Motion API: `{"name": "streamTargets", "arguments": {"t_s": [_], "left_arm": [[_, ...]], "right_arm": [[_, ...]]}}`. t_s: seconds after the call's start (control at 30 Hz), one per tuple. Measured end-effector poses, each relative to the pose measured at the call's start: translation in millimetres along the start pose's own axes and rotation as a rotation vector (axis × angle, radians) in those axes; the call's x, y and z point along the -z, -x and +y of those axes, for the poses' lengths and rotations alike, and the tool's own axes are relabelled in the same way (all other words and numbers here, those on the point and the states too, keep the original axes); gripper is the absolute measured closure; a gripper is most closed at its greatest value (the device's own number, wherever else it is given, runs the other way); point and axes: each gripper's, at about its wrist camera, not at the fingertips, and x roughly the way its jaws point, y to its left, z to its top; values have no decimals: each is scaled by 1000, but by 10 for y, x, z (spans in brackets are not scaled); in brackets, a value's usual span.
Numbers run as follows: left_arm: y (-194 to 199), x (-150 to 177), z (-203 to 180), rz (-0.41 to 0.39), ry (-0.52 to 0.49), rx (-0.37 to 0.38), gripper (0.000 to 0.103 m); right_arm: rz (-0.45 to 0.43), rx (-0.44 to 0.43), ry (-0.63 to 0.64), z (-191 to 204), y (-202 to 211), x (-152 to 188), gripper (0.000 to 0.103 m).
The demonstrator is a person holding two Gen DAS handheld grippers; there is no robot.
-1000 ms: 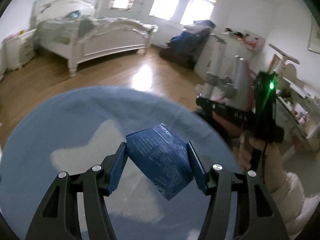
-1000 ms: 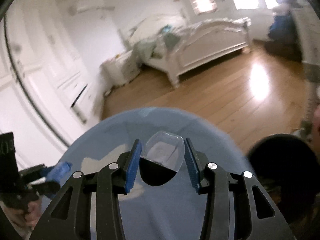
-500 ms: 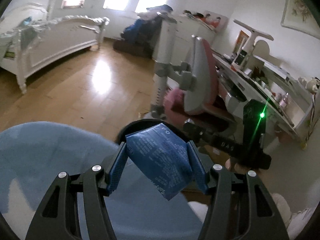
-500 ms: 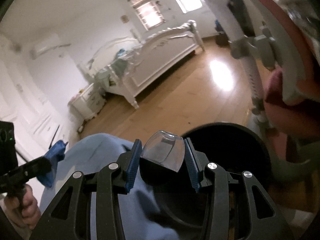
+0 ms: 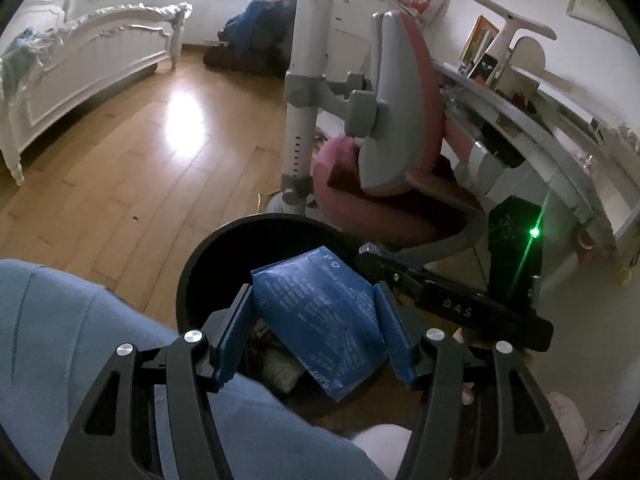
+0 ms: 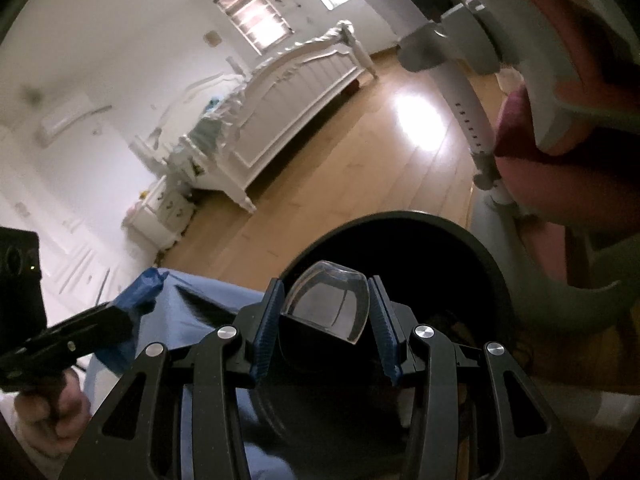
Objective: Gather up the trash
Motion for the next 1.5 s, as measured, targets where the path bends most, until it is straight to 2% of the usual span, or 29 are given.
{"name": "streamTargets", "arguments": {"t_s": [0.1,0.27,0.33,0.37,0.43,0.53,0.67,0.77,0.83,0.97,1.07,1.13,1.23,1.33,1.4,1.5], "left_arm": [[-125,-35,8,13,10,5,42],[-210,-80,6,9,26,13,16],[-189,-79,-33,-1,17,21,15],[-177,-78,-62,-1,8,26,14],[-110,-78,-136,-10,-25,27,10],[82,-64,-269,-53,-90,-20,6],[450,12,-361,-111,-107,-70,6],[829,143,-370,-162,-96,-129,6],[1144,282,-343,-203,-85,-198,6],[1696,593,-219,-269,-50,-316,6],[2162,953,-15,-328,28,-408,6],[2380,1162,128,-345,76,-444,6],[2755,1571,403,-377,180,-548,6],[2993,1863,571,-402,235,-628,6],[3151,2090,678,-426,269,-687,6],[3295,2320,785,-463,307,-734,6]], "right_arm": [[6,5,-12,-77,-52,-13,59],[19,43,-34,-200,-131,-47,59],[24,47,-40,-226,-148,-53,55],[21,51,-42,-220,-129,-44,44],[8,54,-41,-187,-69,-23,36],[8,48,-33,-78,11,20,36],[6,25,-4,155,161,110,36],[5,0,35,448,295,205,36],[3,-21,74,711,397,294,31],[15,-69,173,1285,585,490,30],[39,-119,250,1757,690,701,28],[58,-156,310,2085,755,872,26],[98,-219,404,2621,828,1178,22],[126,-275,489,3088,866,1472,21],[130,-310,532,3362,891,1637,18],[103,-346,596,3702,923,1863,15]]}}
